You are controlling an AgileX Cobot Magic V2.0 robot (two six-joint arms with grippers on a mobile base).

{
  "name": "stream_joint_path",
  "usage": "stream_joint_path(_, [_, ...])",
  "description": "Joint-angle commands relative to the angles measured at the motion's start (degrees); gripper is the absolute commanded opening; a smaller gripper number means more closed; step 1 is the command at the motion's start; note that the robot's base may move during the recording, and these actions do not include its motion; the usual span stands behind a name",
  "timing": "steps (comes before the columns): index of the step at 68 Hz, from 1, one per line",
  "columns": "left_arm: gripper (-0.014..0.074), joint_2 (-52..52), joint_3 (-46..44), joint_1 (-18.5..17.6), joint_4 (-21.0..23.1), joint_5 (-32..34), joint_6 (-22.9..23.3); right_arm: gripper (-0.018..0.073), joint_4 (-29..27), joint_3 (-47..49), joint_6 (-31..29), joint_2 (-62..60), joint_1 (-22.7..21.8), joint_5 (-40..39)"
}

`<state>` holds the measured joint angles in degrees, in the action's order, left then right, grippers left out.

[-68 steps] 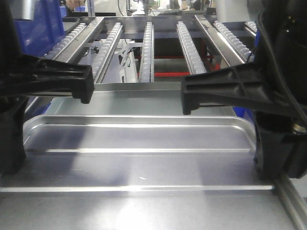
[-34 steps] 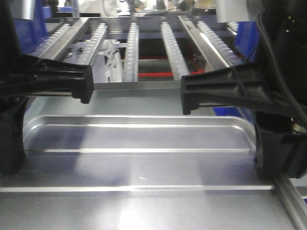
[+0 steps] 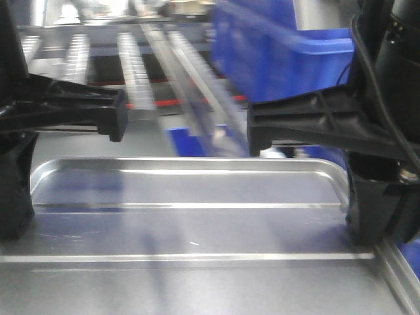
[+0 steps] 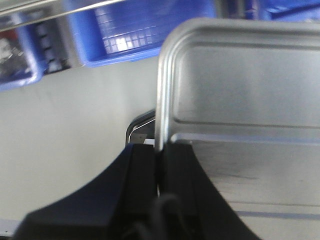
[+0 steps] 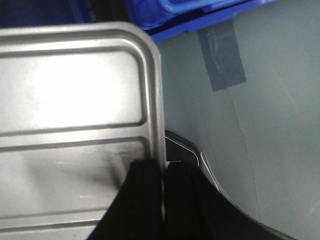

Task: Grab silver tray and place in blue box
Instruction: 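Hold the tray with both grippers while the base turns away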

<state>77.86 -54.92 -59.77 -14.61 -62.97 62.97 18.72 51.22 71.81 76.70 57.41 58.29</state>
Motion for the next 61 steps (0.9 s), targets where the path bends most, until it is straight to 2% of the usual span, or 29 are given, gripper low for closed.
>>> stream_joint_path(1, [-0.0092,-1.95,-2.01,-0.90,0.64,1.41,-0.11,0.0060,2.13,1.68,0.43,-1.98,0.22,-2.73])
stream_joint_path(61, [-0.0092,-1.95,-2.01,-0.80,0.55,1.41,-0.11,0.0060,2.13,1.68,0.43,-1.98,0.22,-2.73])
